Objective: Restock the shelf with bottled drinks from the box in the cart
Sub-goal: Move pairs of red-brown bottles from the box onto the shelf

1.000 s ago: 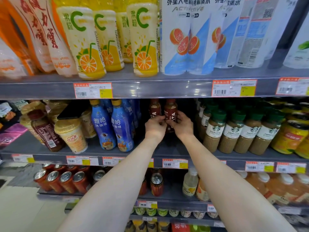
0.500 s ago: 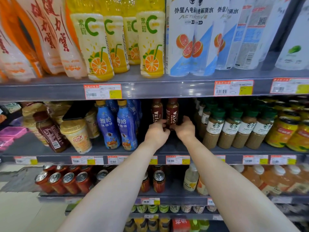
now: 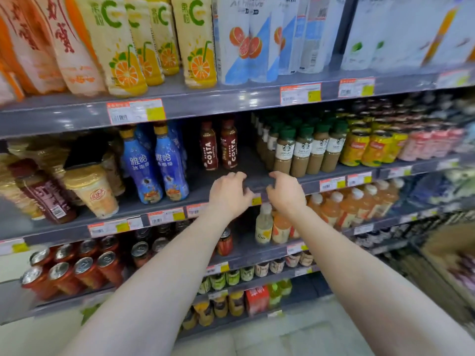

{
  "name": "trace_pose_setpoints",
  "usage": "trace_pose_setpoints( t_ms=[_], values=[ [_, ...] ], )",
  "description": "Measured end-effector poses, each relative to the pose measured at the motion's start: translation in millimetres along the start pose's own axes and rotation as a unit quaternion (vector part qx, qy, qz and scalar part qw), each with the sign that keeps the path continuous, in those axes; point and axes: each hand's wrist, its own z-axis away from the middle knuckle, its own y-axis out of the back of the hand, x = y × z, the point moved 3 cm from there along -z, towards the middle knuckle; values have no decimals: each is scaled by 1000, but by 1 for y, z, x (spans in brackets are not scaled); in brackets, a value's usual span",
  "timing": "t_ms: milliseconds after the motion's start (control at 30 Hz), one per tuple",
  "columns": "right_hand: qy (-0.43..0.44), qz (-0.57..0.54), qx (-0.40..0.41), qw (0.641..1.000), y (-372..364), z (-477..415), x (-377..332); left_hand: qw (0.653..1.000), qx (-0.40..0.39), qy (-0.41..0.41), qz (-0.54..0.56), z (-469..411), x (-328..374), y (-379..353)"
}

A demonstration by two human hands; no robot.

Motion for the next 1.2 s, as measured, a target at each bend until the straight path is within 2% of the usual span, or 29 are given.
trace_pose_setpoints(
  t_ms=[233, 533, 733, 867, 1033, 1200],
  values=[
    [-34, 89, -27, 995, 58, 75, 78, 998, -13, -61, -6, 44, 89, -18],
    [-162, 151, -32, 975, 187, 229, 246, 976, -83, -192, -62, 130, 278, -68],
    [-246, 148, 0, 958, 261, 315, 340, 967, -151, -206, 0, 173, 388, -111],
    [-286, 153, 7, 946, 289, 340, 387, 963, -186, -189, 57, 180, 444, -143],
    [-319, 144, 4, 937, 302, 346, 445, 949, -215, -232, 13, 174, 497, -199],
    [-348, 129, -15, 928, 307, 316, 519, 936, -250, -247, -9, 142, 547, -269]
  ],
)
